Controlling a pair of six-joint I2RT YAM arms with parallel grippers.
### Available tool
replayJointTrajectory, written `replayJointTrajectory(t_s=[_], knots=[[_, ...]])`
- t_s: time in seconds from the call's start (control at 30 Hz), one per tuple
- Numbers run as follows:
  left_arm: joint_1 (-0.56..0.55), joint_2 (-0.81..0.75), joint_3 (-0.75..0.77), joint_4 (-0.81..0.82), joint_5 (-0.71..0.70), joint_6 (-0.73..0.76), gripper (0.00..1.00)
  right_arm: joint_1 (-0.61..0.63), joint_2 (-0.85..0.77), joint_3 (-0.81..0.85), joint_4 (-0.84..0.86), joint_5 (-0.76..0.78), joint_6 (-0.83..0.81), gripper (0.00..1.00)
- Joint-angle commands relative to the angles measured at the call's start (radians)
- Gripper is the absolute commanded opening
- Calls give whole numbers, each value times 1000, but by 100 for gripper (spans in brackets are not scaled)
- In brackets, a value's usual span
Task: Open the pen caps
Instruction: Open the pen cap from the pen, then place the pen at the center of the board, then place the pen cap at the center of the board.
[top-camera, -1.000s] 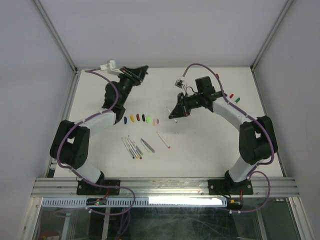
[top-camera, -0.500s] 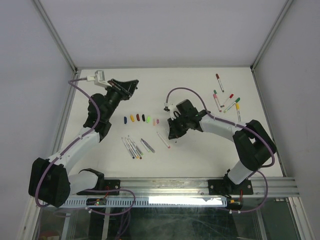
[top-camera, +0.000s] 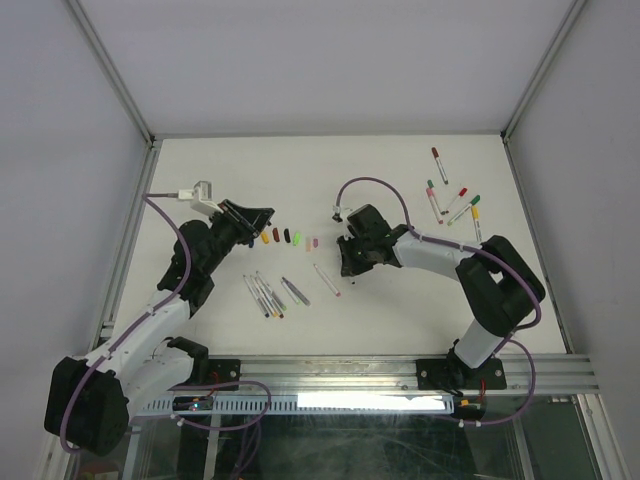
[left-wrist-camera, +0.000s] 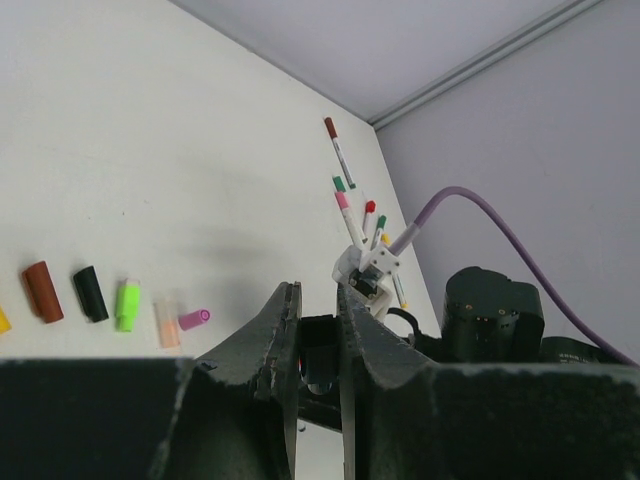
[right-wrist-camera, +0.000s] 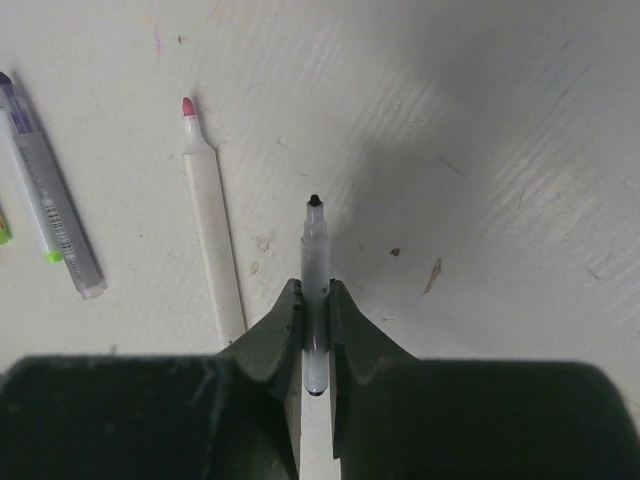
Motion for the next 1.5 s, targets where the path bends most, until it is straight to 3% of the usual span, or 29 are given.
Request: replayJointTrajectory(t_s=[0.0, 0.33, 0.63, 0.8, 0.9, 1.07, 1.2, 1.47], knots=[[-22, -19, -17, 9, 39, -35, 0, 0, -8, 35, 36, -5, 17, 13], [-59, -23, -25, 3, 44, -42, 0, -7, -4, 45, 24, -31, 19, 29], [-211, 23, 13, -8, -67, -19, 0, -38, -47, 49, 23, -86, -1, 31], [-289, 65, 30, -21, -143, 0, 0, -108, -118, 66, 6, -209, -79, 33], [-350, 113, 67, -52, -206, 22, 0, -184, -154, 89, -44, -395, -198, 34], [-517, 251, 212, -220, -447, 63, 0, -347, -231, 104, -120, -633, -326, 34], [-580, 418, 377, -366, -559, 54, 0, -445, -313, 78, -98, -643, -328, 34], [-600, 822, 766, -724, -615, 130, 1, -555, -352, 63, -82, -646, -305, 34]])
